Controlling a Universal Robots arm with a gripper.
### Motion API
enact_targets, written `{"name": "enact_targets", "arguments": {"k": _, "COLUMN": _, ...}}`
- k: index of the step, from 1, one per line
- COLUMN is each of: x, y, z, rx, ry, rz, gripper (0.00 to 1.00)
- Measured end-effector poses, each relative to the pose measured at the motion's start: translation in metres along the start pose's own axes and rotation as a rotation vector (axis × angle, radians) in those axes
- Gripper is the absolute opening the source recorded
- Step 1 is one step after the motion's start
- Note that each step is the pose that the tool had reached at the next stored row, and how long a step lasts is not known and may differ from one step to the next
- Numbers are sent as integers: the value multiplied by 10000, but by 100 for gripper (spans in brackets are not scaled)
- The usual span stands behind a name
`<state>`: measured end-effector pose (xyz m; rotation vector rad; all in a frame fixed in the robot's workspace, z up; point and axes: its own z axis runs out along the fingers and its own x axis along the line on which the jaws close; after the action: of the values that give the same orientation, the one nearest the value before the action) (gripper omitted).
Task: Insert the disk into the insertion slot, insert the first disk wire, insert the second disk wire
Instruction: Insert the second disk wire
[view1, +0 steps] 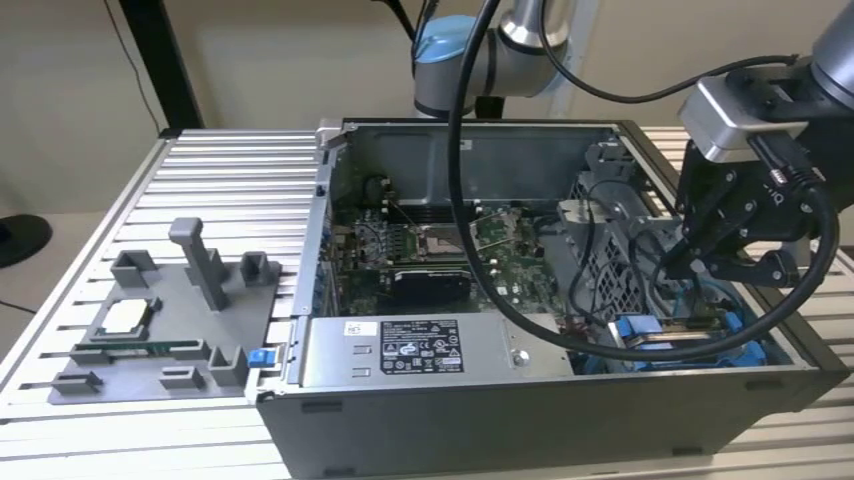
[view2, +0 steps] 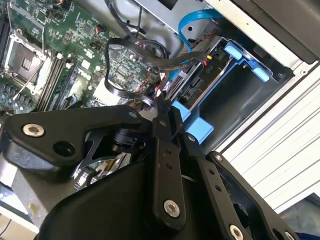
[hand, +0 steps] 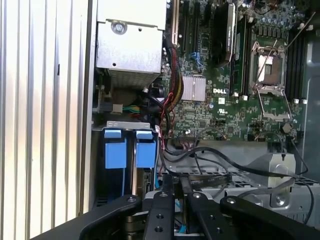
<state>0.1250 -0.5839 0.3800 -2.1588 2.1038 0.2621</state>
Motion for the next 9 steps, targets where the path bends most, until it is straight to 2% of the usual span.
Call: {"name": "enact_targets", "arguments": {"k": 9, "x": 26, "y": -30, "z": 122, "rx": -3, "ry": 149, "rz": 6, "gripper": 0}}
